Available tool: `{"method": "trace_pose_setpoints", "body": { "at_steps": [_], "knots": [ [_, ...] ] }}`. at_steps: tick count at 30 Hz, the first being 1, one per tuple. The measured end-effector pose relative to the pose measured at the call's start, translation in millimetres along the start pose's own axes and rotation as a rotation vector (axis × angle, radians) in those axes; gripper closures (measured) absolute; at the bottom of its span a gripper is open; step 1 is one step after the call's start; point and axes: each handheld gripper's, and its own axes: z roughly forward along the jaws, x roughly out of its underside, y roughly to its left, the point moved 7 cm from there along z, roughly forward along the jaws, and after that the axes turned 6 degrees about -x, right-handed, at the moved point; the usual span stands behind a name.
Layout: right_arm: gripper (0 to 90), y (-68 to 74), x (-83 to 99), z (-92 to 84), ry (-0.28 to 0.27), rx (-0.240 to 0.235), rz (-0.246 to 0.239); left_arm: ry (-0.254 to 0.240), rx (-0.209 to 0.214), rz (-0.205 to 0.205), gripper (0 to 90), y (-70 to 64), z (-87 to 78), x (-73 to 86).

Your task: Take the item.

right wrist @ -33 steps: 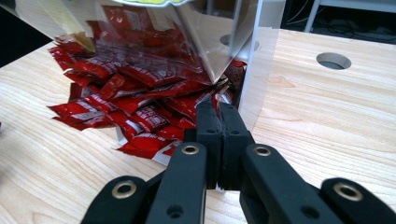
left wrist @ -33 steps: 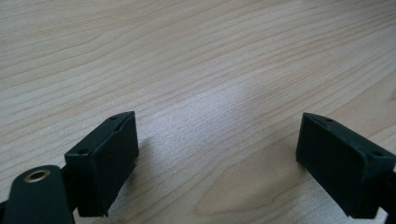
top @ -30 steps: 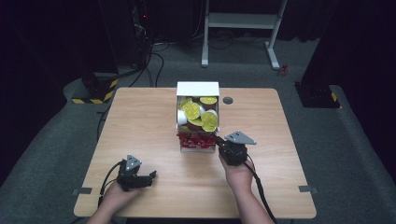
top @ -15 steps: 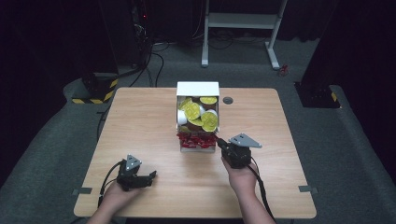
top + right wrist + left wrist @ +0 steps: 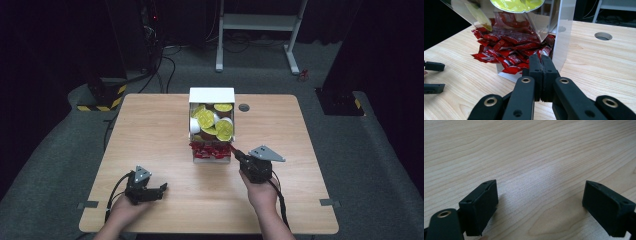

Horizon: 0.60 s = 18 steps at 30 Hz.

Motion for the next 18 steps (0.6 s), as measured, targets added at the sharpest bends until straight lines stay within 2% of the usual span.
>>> {"method": "trace_pose_setpoints", "body": {
  "at_steps": [18],
  "knots": [
    [89.5, -1.3, 6.2, -21.1, -0.034, -0.013, 0.012, -0.002, 0.004, -0.010, 14.1, -0.4, 0.1, -0.1]
  ]
}}
